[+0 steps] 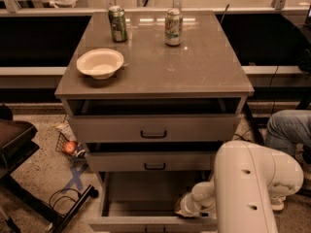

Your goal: Open bottom drawer

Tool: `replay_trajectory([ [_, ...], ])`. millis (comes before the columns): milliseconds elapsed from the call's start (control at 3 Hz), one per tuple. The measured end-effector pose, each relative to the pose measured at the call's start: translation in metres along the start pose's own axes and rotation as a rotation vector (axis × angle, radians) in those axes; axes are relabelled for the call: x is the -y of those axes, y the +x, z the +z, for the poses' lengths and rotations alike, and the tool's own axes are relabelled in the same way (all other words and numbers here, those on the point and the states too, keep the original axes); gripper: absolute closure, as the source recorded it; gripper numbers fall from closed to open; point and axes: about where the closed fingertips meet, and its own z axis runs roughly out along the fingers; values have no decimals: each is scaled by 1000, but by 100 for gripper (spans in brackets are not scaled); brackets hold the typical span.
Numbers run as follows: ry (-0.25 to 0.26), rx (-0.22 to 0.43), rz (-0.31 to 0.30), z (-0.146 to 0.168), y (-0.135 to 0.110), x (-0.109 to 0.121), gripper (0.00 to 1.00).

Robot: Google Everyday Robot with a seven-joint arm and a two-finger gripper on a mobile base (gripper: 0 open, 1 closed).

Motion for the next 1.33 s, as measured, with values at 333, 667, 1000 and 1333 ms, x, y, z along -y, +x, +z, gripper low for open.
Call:
replay_trajectory([
  [333,-27,-14,9,13,12,-5,100],
  [667,-62,-77,11,-10,33,-34,100],
  [1000,-80,-93,14,-17,40,-45,100],
  [1333,-83,-92,13,-16,39,-46,83],
])
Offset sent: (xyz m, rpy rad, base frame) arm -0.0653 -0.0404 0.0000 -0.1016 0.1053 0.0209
